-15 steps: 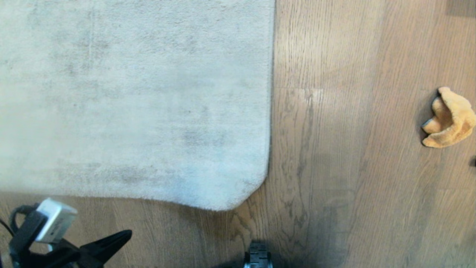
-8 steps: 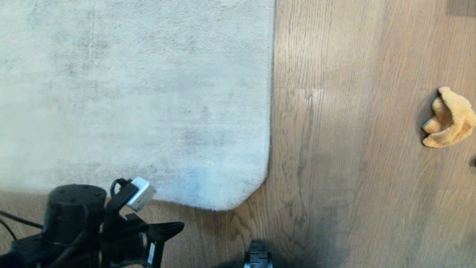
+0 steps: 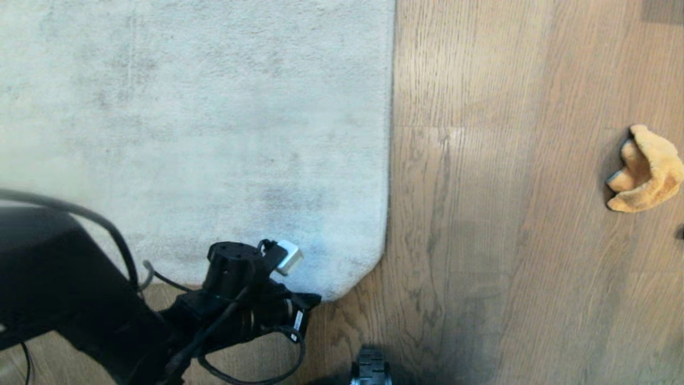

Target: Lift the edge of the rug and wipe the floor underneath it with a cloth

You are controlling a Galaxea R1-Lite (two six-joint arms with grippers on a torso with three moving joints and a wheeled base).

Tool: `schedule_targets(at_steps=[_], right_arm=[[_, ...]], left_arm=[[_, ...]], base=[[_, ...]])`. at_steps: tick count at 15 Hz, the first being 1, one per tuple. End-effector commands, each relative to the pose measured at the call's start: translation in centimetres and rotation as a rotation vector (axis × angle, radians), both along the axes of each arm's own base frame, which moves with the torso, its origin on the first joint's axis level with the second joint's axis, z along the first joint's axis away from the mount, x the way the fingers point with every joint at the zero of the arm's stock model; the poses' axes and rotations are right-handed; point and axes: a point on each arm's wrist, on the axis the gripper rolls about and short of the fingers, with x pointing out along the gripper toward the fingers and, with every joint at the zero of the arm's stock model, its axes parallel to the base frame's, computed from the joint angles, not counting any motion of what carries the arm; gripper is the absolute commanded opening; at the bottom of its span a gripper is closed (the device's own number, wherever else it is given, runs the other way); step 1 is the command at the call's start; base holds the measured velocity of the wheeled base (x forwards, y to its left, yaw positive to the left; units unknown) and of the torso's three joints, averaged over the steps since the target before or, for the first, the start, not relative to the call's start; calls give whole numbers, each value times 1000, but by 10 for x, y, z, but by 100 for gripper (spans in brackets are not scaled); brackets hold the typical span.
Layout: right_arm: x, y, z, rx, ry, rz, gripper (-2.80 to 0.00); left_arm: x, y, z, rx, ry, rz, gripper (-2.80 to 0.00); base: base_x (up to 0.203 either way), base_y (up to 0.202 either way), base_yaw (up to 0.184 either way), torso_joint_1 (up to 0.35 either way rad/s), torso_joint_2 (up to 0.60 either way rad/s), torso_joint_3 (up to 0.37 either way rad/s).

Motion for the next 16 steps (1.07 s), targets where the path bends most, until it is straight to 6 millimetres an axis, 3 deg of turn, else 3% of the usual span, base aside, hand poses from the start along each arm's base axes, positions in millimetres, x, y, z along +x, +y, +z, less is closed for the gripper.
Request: schedule_targets(at_steps=[1,7,10,13,16], right_arm=[[0,0,0,-1,1,0,-280],[0,0,0,-1,1,0,-280],[0,0,0,-1,1,0,-280],[0,0,0,-1,1,0,-280],[0,0,0,-1,1,0,-280]], left_arm=[[17,-4,-18,42,-4,-7,-280],[43,12,-11,100,-226,-7,-280],[44,14,-6,101,-267,-6,-280],[41,5,-3,73,-287,-31,-280],[34,-16,10,-35,-275,-46,-280]], base=[[0,0,0,0,0,0],[0,0,0,0,0,0],[0,0,0,0,0,0],[0,0,0,0,0,0],[0,0,0,0,0,0]])
